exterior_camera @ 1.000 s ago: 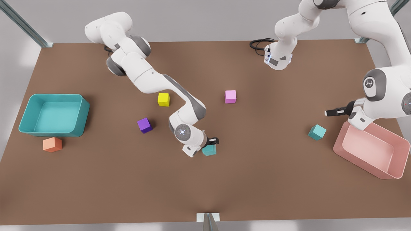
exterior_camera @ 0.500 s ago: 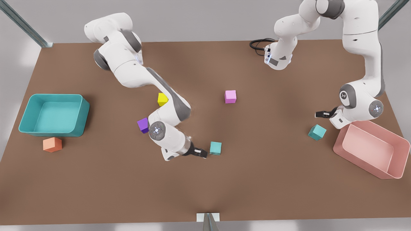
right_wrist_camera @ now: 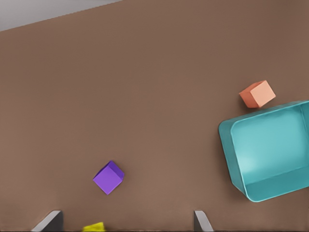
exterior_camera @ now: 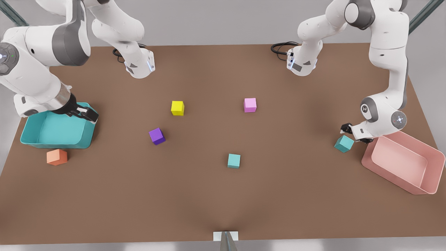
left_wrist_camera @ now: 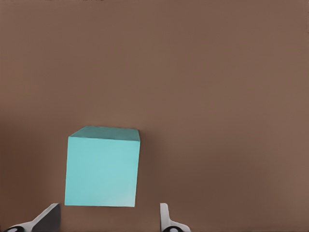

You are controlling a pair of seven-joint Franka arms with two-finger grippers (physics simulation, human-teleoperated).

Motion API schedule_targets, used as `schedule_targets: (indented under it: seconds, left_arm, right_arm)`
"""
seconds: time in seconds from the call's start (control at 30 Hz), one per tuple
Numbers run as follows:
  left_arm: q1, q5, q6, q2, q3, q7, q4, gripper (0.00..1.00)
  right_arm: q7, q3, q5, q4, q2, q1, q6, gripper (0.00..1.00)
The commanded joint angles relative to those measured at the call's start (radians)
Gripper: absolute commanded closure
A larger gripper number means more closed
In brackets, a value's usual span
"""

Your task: Stack the two blue cubes on top of each other

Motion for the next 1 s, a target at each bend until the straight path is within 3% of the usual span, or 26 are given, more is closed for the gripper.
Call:
schedule_targets:
  seconds: [0.0,0.9,0.93,0.97]
  left_arm:
    - [0.000,0.000,0.047,0.005,0.000,0.331,0.001,0.00]
    - [-0.027,-0.071,0.143,0.117,-0.003,0.326,0.022,0.00]
    - [-0.027,-0.071,0.143,0.117,-0.003,0.326,0.022,0.04]
    - [-0.027,-0.071,0.145,0.117,-0.003,0.326,0.022,0.25]
  right_arm:
    - [-0.529,-0.005,0.035,-0.030,0.002,-0.005,0.022,0.00]
    - [-0.542,-0.007,-0.030,-0.001,0.057,0.010,-0.001,0.00]
    - [-0.542,-0.007,-0.030,-0.001,0.057,0.010,-0.001,0.00]
    - [-0.542,-0.007,-0.030,-0.001,0.057,0.010,-0.001,0.00]
